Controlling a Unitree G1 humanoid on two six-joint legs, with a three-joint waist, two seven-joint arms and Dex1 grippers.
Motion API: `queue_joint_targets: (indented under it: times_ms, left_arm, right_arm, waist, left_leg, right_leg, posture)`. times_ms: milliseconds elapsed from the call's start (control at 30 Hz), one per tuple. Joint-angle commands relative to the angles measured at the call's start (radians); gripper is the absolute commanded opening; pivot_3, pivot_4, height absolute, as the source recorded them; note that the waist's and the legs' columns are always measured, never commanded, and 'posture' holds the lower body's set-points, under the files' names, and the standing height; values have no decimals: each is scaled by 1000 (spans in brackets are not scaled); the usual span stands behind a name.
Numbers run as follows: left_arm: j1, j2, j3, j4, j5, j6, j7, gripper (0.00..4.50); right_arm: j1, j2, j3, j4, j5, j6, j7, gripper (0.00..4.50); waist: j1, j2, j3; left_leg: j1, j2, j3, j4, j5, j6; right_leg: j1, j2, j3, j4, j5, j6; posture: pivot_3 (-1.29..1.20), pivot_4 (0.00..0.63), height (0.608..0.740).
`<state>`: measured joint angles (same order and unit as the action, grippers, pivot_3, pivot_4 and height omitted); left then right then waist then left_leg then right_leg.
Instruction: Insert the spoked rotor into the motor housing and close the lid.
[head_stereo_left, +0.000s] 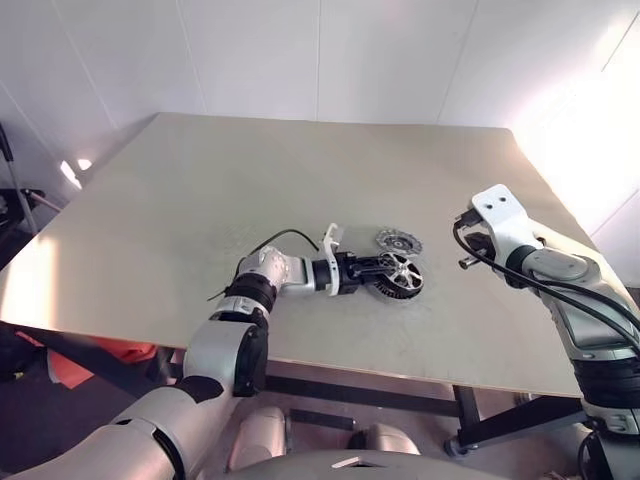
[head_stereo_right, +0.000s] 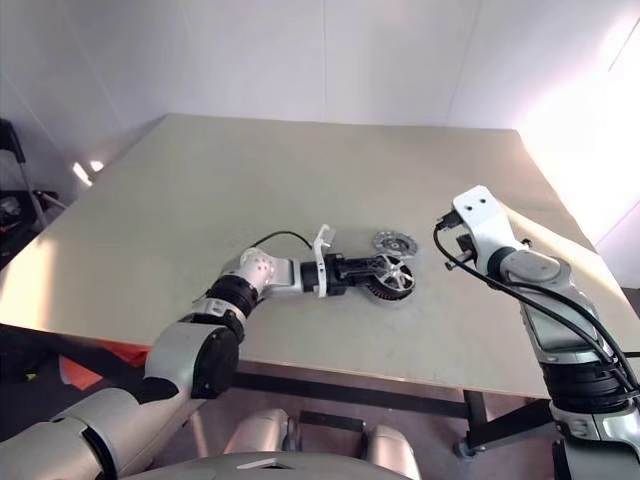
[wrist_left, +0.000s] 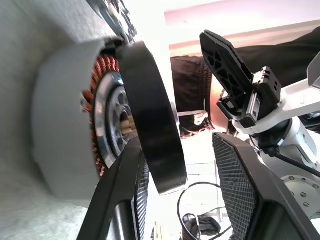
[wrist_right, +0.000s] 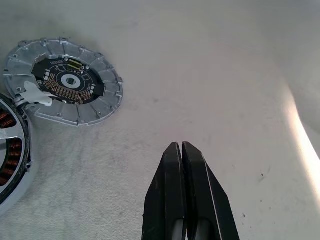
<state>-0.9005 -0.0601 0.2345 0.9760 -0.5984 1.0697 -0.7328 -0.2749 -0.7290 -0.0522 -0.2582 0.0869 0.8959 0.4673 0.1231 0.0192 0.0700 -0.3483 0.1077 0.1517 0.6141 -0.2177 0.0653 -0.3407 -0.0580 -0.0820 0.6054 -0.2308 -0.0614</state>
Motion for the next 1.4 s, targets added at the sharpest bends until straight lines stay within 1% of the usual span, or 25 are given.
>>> queue_joint_targets:
  times_ms: [33, 100, 300, 467, 533, 633, 800, 867, 933, 1133, 1200, 1300, 1367, 1400]
  left_arm:
    - [4, 66, 39, -106, -29, 25, -7, 2070]
    - [20, 89, 48, -148, -38, 42, 0, 2070]
    - [103, 148, 41, -337, -32, 36, 24, 2070]
    - [191, 187, -8, -508, 12, -70, 32, 2070]
    - [224, 206, -20, -562, 36, -149, 35, 2070]
    - [253, 237, -20, -615, 40, -190, 40, 2070]
    - [258, 261, -4, -616, 39, -227, 75, 2070]
    - [263, 260, -3, -623, 33, -230, 84, 2070]
    - [277, 256, -6, -640, 28, -230, 91, 2070]
    - [305, 246, -16, -670, 28, -243, 95, 2070]
    - [312, 253, -33, -680, 44, -271, 83, 2070]
    - [327, 276, -87, -709, 108, -387, 60, 2070]
    - [334, 307, -141, -724, 167, -463, 41, 2070]
    - [338, 328, -172, -735, 200, -500, 29, 2090]
  right_arm:
    - [-39, 15, -1, -47, 22, -26, 19, 0]
    - [-42, 26, 0, -65, 38, -28, 34, 0]
    - [-5, 41, 24, -156, 98, -40, 107, 0]
    - [55, 37, 26, -236, 147, -51, 160, 0]
    - [73, 46, 28, -253, 159, -45, 163, 0]
    - [94, 73, 51, -228, 156, -43, 147, 0]
    - [132, 142, 109, -120, 153, -68, 140, 0]
    - [125, 138, 120, -81, 128, -83, 130, 0]
    - [114, 127, 108, -85, 134, -93, 138, 0]
    - [74, 59, 85, -153, 151, -136, 189, 0]
    - [58, 20, 91, -178, 143, -164, 217, 0]
    - [65, -135, 146, -180, 59, -292, 325, 0]
    - [104, -271, 181, -141, -5, -442, 431, 0]
    - [115, -328, 189, -113, -27, -511, 478, 197]
  waist:
    - [0, 1, 0]
    - [3, 1, -1]
    - [5, 1, -1]
    - [7, 1, -1]
    - [5, 1, -1]
    - [4, 1, -1]
    - [3, 1, -1]
    - [1, 1, -1]
    - [1, 0, -2]
    - [2, -1, -2]
    - [3, -1, -2]
    - [5, 0, -2]
    - [7, -1, -2]
    - [7, -1, -2]
  left_leg:
    - [-1, 0, 0, -1, 0, 0]
    - [-3, 0, 0, -2, 0, 0]
    - [-17, 0, 0, 1, 1, 5]
    - [-19, 0, 0, 1, 1, 5]
    - [-18, 0, 0, 1, 0, 4]
    - [-16, 0, 0, 1, 0, 1]
    - [-13, 0, 0, 1, 0, 0]
    - [-14, 0, 0, 1, 0, 0]
    - [-13, 0, 0, 1, 0, 0]
    - [-13, 0, 0, 1, 0, 0]
    - [-13, 0, 0, 1, 0, 0]
    - [-14, 0, 0, 0, 0, 0]
    - [-14, 0, 0, 1, -1, 1]
    - [-14, 0, 0, 0, -1, 1]
  right_leg:
    - [-1, 0, 0, 0, 0, 0]
    - [-4, 0, 0, 1, 3, -7]
    - [-15, 0, 0, 1, 3, -8]
    - [-17, 0, -1, 1, 3, -8]
    - [-17, 0, -1, 1, 3, -8]
    - [-15, 0, -1, 1, 3, -7]
    - [-13, 0, -1, 1, 3, -7]
    - [-13, 0, -1, 1, 3, -7]
    - [-12, 0, -1, 1, 3, -7]
    - [-12, 0, -1, 1, 3, -7]
    - [-13, 0, -1, 1, 3, -7]
    - [-13, 0, -1, 1, 3, -7]
    - [-13, 0, -1, 0, 1, -3]
    - [-13, 0, -1, 0, 0, -2]
  posture:
    - [0, 0, 740]
    - [0, 0, 740]
    - [0, 0, 740]
    - [0, 0, 740]
    - [0, 0, 740]
    - [0, 0, 740]
    - [0, 0, 740]
    - [0, 0, 740]
    - [0, 0, 740]
    - [0, 0, 740]
    - [0, 0, 740]
    - [0, 0, 740]
    - [0, 0, 740]
    - [0, 0, 740]
